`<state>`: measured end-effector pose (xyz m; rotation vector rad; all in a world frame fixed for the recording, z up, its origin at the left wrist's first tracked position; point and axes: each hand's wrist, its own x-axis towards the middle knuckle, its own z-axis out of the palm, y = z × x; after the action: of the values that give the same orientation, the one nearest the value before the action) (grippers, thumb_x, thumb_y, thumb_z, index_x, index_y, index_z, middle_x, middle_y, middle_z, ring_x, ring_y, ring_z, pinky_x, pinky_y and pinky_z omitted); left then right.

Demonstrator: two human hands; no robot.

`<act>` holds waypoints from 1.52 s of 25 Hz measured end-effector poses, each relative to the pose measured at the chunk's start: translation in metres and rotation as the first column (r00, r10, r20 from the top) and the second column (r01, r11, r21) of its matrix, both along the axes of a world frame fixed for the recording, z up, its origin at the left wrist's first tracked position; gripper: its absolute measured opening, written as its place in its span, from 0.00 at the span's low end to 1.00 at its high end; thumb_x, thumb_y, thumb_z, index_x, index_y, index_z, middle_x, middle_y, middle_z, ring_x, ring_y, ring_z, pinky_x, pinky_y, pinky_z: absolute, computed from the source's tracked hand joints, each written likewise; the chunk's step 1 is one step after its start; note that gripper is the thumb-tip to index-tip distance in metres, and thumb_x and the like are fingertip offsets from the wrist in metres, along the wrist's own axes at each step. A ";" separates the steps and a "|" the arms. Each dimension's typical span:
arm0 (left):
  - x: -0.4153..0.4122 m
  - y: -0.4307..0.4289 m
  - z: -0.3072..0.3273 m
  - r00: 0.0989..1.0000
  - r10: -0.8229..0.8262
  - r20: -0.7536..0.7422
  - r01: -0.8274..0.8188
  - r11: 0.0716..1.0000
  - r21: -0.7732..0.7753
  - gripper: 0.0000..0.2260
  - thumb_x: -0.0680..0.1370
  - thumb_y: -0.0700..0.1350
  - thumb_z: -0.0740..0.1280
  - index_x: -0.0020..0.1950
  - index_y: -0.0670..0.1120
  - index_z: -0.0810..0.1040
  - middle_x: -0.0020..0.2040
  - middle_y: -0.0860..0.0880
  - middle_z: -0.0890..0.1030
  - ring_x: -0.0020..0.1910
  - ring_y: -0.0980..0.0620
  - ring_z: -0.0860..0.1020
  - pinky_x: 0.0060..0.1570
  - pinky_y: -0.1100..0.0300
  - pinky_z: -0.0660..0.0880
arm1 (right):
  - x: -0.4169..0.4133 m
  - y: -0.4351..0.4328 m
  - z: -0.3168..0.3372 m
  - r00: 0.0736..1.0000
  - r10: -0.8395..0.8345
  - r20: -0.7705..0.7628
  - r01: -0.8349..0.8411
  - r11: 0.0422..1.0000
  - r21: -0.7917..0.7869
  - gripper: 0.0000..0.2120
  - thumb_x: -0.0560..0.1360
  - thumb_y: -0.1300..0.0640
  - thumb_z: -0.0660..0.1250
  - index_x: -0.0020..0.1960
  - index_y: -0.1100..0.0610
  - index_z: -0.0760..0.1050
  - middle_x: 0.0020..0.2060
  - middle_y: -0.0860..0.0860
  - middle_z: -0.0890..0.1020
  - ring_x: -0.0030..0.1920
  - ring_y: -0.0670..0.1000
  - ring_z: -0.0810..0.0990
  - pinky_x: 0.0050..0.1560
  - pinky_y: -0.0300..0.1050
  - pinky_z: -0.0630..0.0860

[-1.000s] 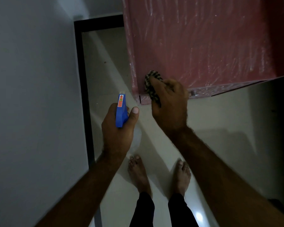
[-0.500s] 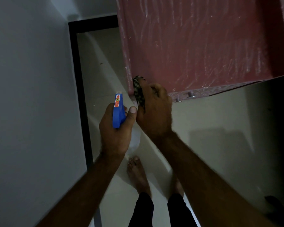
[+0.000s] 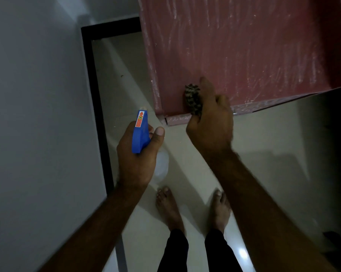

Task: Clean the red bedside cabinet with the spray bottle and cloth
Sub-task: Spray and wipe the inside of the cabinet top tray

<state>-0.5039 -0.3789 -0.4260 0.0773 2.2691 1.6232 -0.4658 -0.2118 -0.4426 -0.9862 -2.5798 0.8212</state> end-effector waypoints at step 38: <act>0.037 0.069 0.018 0.994 -0.083 0.074 0.083 0.997 0.006 0.14 0.78 0.44 0.72 0.41 0.34 0.77 0.32 0.40 0.81 0.34 0.44 0.82 0.43 0.62 0.78 | 0.057 0.079 -0.017 0.990 0.141 -0.004 -0.138 0.970 0.199 0.35 0.68 0.72 0.69 0.75 0.59 0.74 0.52 0.59 0.84 0.55 0.62 0.78 0.48 0.58 0.80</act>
<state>-0.4667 -0.3103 -0.4083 0.1094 2.1787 1.5613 -0.4086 -0.1329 -0.4598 -0.7440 -2.6763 0.5864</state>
